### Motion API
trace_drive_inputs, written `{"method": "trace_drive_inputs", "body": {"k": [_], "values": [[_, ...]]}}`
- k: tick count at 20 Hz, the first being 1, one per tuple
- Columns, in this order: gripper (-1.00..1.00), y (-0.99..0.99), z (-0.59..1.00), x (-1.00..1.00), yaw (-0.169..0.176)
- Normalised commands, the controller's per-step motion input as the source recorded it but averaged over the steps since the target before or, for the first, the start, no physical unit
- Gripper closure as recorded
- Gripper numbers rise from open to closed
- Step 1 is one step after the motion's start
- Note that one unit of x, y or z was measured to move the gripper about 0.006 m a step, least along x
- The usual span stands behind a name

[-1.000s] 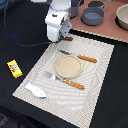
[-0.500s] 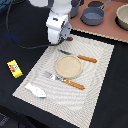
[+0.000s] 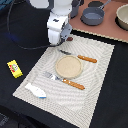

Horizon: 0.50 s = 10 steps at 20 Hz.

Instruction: Interact with the objects in diverse but meaningful ways.

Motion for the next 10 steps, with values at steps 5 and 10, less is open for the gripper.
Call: {"method": "trace_drive_inputs", "body": {"k": [5,10], "values": [[1.00,0.08,-0.05,0.00,0.028],[1.00,0.08,0.05,0.00,0.009]]}}
